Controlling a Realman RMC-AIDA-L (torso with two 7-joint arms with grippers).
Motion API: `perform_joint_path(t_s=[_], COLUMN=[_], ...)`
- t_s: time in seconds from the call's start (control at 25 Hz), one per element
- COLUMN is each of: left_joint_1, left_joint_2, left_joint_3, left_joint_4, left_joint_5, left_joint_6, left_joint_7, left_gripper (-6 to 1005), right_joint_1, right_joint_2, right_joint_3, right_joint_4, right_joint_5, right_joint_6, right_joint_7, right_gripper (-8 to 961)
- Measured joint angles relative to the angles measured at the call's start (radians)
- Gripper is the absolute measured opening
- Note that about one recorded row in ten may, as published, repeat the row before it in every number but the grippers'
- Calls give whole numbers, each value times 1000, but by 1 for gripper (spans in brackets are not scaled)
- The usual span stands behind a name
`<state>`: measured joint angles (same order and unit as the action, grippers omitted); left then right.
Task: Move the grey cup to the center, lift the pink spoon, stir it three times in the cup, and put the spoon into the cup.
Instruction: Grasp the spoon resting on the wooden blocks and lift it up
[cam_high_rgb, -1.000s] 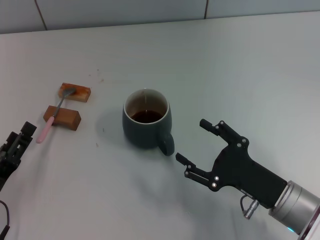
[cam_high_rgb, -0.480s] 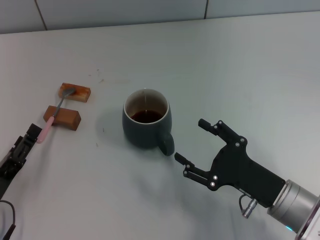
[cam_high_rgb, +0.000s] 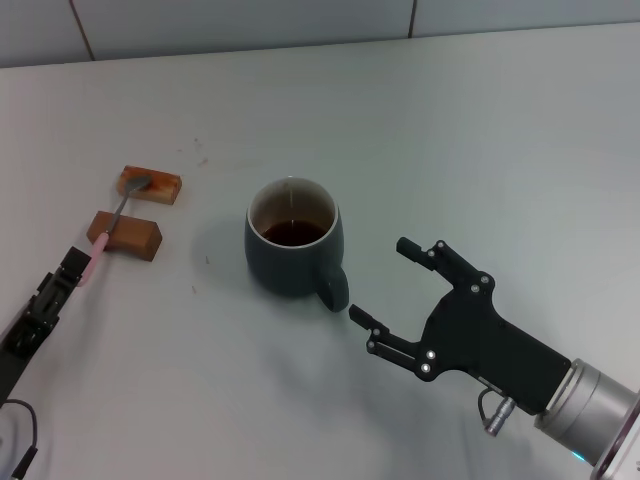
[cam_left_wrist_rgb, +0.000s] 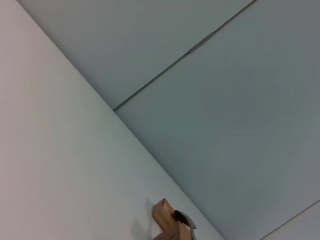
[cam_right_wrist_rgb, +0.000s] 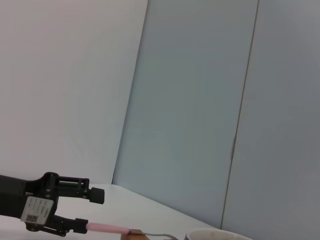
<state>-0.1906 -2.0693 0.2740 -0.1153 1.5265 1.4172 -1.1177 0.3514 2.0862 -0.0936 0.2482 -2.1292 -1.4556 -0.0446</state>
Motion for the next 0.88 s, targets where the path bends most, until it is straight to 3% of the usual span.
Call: perform_joint_path(t_s=[0.88], left_joint_1=[-11], left_joint_2=[-2], left_joint_3=[3], left_joint_4=[-3], left_joint_5=[3], left_joint_6=[-28], left_joint_7=[-78], left_gripper=[807], right_joint_1=[-1], right_joint_2=[0], right_joint_3=[-9], right_joint_4=[1], right_joint_5=[-6], right_joint_6=[12], right_joint_7=[0], right_gripper=[833])
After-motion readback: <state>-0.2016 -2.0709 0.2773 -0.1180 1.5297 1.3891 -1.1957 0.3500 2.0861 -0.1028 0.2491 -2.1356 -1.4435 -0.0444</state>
